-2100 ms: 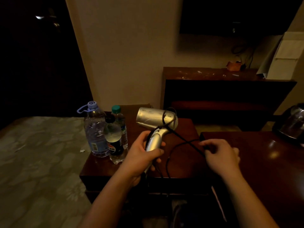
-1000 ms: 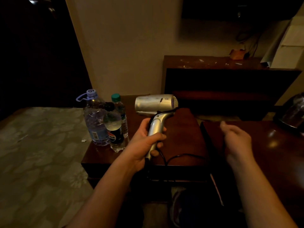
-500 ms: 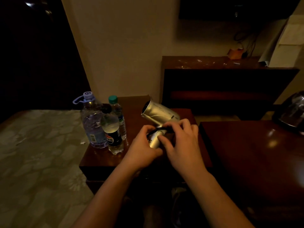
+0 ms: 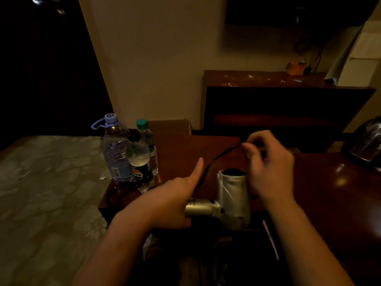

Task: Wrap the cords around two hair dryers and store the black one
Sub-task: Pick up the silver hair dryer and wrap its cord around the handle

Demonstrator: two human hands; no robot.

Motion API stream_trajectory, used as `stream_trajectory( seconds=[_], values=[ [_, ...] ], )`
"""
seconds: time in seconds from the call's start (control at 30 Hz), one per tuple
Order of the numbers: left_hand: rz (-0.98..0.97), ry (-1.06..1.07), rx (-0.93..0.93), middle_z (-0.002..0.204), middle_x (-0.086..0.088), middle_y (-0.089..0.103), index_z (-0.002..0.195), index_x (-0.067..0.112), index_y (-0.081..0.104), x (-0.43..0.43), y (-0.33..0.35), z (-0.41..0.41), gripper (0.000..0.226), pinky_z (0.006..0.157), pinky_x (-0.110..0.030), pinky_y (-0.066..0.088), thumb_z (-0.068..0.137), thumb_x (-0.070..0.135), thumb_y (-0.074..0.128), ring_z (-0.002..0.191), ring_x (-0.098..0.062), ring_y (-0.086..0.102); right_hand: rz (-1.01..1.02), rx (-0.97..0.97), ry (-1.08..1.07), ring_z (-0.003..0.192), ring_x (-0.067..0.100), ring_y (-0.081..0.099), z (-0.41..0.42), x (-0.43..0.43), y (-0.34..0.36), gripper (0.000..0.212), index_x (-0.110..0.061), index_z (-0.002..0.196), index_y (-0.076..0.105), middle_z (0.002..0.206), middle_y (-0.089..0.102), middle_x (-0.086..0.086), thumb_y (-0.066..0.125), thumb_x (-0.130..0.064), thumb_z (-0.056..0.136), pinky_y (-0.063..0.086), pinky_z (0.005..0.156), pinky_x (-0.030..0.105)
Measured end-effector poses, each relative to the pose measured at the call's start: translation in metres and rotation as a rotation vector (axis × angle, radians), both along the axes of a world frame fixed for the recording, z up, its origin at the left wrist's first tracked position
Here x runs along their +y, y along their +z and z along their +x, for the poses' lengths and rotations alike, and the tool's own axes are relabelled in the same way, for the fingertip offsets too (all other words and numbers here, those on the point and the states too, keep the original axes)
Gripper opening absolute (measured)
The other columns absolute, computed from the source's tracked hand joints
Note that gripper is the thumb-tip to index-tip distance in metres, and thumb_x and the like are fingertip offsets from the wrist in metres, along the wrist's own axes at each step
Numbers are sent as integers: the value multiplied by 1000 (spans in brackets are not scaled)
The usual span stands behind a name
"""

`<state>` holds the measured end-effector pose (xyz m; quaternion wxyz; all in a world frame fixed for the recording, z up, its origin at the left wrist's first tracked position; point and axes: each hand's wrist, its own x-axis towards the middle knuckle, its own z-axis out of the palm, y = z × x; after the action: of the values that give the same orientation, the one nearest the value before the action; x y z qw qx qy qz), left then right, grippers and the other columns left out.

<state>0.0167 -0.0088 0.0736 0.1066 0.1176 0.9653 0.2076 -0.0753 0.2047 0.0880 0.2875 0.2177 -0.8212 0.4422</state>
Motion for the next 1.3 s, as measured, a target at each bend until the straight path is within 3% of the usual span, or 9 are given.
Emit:
stream_trajectory(
  seconds=[0.13,0.2,0.37,0.47,0.67,0.8,1.0,1.13,1.3],
  values=[
    [284,-67,164,117,9,69,157,37,26,-5,5,10,97,80,-35,61,78,18,78,92,-7,70,-152,-275,48,77,17,62,-38,30,-18,20,-28,78,66,83,68,11,71,-11,88,50,76,38],
    [558,-49,332,97,3,76,122,24,67,-4,9,13,48,64,-40,61,78,5,77,79,-8,74,-118,-411,136,79,16,61,-46,35,-35,32,-34,73,70,83,71,12,73,-5,85,48,79,35],
    [1368,231,331,72,-6,68,109,9,49,10,24,5,23,31,-20,38,89,8,60,34,-18,56,413,-752,538,86,14,68,-24,27,-41,22,-30,86,74,89,73,0,64,-12,93,56,86,41],
    [1596,338,302,66,-2,54,107,17,52,14,25,-4,21,35,-15,30,88,12,57,30,-8,32,325,-901,861,125,9,60,11,2,-27,42,-15,117,63,130,67,-1,52,12,86,47,109,41],
    [1617,404,303,68,-2,54,108,17,52,29,24,-9,13,37,-18,31,100,7,52,36,-9,36,-22,-1152,1165,121,43,60,71,-42,-12,38,6,134,45,124,62,37,55,0,98,46,106,46],
    [1572,439,314,69,-1,55,111,16,52,25,31,-5,13,36,-18,31,102,6,51,36,-9,37,182,-1004,1043,86,19,69,66,-51,-23,20,3,110,66,77,77,-3,58,-12,100,55,89,42],
    [1642,507,376,68,1,54,110,14,52,14,47,-5,11,35,-15,28,103,7,50,35,-7,35,515,-994,1074,117,22,65,37,-36,-43,25,-14,106,74,121,71,16,57,-31,100,47,105,41],
    [1683,524,426,67,2,55,109,15,53,11,53,-5,11,34,-15,28,102,6,51,35,-6,34,695,-1115,1023,77,-10,61,36,-37,-43,24,-13,115,64,92,67,-14,55,-30,101,48,70,9],
    [1642,540,459,65,4,57,109,15,54,12,61,-10,12,35,-16,27,102,6,52,35,-7,35,619,-891,774,74,32,71,37,-43,-57,33,-35,111,51,84,66,-7,66,-52,87,57,60,46]
  ],
)
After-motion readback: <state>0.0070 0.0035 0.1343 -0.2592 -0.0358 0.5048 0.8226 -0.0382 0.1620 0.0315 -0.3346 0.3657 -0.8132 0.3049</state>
